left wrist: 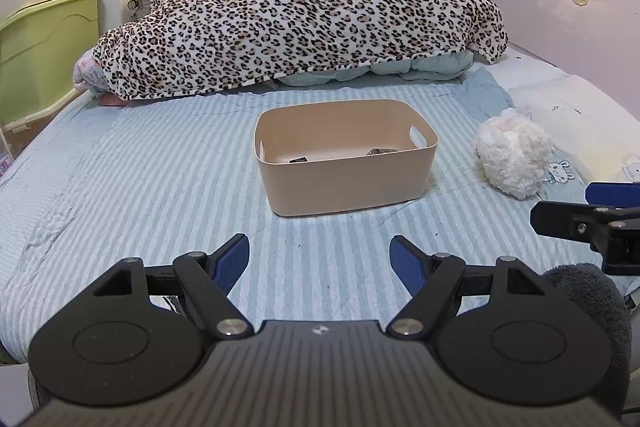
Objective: Organize objects
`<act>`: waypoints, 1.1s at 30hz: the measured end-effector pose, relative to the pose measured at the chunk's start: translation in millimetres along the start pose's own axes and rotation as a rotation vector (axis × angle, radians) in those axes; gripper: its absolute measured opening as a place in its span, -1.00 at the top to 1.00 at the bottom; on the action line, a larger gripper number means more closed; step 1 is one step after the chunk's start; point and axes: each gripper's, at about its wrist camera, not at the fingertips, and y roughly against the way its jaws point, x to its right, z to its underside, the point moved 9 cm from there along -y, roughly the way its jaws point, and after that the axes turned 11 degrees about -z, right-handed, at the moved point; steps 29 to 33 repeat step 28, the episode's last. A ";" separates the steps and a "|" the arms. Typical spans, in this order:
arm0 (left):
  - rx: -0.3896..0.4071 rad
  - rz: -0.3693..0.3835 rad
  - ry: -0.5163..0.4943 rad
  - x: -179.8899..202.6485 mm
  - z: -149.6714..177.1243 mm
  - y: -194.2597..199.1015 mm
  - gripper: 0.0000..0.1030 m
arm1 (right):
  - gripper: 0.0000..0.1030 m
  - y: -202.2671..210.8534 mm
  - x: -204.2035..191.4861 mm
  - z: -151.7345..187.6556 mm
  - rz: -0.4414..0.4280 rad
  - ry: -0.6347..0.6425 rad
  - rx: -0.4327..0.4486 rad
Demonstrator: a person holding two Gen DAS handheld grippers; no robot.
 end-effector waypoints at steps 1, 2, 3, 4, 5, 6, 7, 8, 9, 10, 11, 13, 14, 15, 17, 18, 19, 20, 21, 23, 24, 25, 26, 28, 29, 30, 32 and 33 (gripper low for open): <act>0.002 0.000 -0.001 0.1 0.2 0.9 -0.51 | -0.77 1.9 -0.5 0.7 0.002 0.001 0.000; 0.005 -0.004 -0.004 0.8 0.4 1.8 -0.52 | -0.77 3.7 -1.2 1.4 0.004 0.003 0.000; 0.012 -0.013 -0.011 0.7 0.3 2.5 -0.51 | -0.77 5.0 -2.3 2.1 0.005 0.006 0.000; 0.018 -0.023 -0.016 0.9 0.1 3.2 -0.51 | -0.77 6.3 -3.2 2.5 0.008 0.009 0.001; 0.021 -0.023 -0.016 0.4 -0.1 4.0 -0.52 | -0.77 7.7 -3.2 2.6 0.010 0.009 0.003; 0.020 -0.016 -0.011 -0.2 -0.4 4.5 -0.52 | -0.77 8.8 -3.1 2.6 0.011 0.007 0.003; 0.018 -0.009 -0.007 -0.7 -0.5 5.0 -0.52 | -0.77 10.0 -3.0 2.7 0.009 0.005 0.004; 0.017 -0.005 -0.005 -1.3 -0.6 5.3 -0.52 | -0.77 10.5 -2.9 3.0 0.008 0.004 0.003; 0.018 -0.007 -0.005 -1.7 -0.8 6.0 -0.51 | -0.77 10.7 -3.3 3.0 0.008 0.005 0.003; 0.020 -0.009 -0.006 -2.2 -1.0 6.6 -0.52 | -0.77 11.1 -3.7 3.1 0.009 0.007 0.004; 0.021 -0.007 -0.004 -2.0 -0.9 7.4 -0.52 | -0.77 11.3 -4.4 3.1 0.010 0.009 0.004; 0.023 -0.006 -0.004 -2.0 -1.6 8.5 -0.52 | -0.77 11.9 -6.3 3.6 0.005 0.010 0.003; 0.025 -0.008 -0.007 -1.5 -1.9 9.1 -0.51 | -0.77 11.9 -7.2 3.9 0.002 0.011 0.002; 0.026 -0.008 -0.011 -0.7 -1.9 9.6 -0.52 | -0.77 11.6 -7.8 4.0 0.001 0.013 0.002; 0.025 -0.004 -0.012 0.5 -2.3 10.4 -0.52 | -0.77 10.6 -7.8 4.4 -0.001 0.017 -0.003; 0.024 -0.002 -0.013 1.2 -2.4 10.5 -0.52 | -0.77 10.4 -7.8 5.0 0.000 0.018 -0.005; 0.024 -0.001 -0.014 1.4 -2.5 10.5 -0.52 | -0.77 10.0 -7.6 5.4 -0.001 0.016 -0.007; 0.023 -0.001 -0.014 1.4 -2.6 9.9 -0.52 | -0.77 9.8 -7.6 5.7 -0.003 0.014 -0.008; 0.022 0.000 -0.013 1.3 -2.6 9.5 -0.52 | -0.77 9.9 -8.2 6.1 -0.004 0.013 -0.008; 0.018 0.001 -0.010 1.4 -2.6 8.8 -0.52 | -0.77 10.4 -7.9 5.8 -0.004 0.012 -0.006; 0.017 0.002 -0.009 1.1 -2.3 8.8 -0.52 | -0.77 10.4 -7.5 5.7 -0.004 0.012 -0.006; 0.016 0.002 -0.009 1.0 -2.1 8.3 -0.52 | -0.77 10.3 -7.4 5.8 -0.005 0.011 -0.006; 0.015 0.003 -0.008 1.0 -1.9 7.9 -0.52 | -0.77 10.2 -7.3 5.9 -0.005 0.010 -0.006; 0.011 0.001 -0.008 1.0 -1.4 7.1 -0.52 | -0.77 9.2 -7.2 6.0 -0.006 0.010 -0.009; 0.011 0.001 -0.008 1.0 -1.4 7.1 -0.52 | -0.77 9.2 -7.2 6.0 -0.006 0.010 -0.009; 0.011 0.001 -0.008 1.0 -1.4 7.1 -0.52 | -0.77 9.2 -7.2 6.0 -0.006 0.010 -0.009; 0.011 0.001 -0.008 1.0 -1.4 7.1 -0.52 | -0.77 9.2 -7.2 6.0 -0.006 0.010 -0.009; 0.011 0.001 -0.008 1.0 -1.4 7.1 -0.52 | -0.77 9.2 -7.2 6.0 -0.006 0.010 -0.009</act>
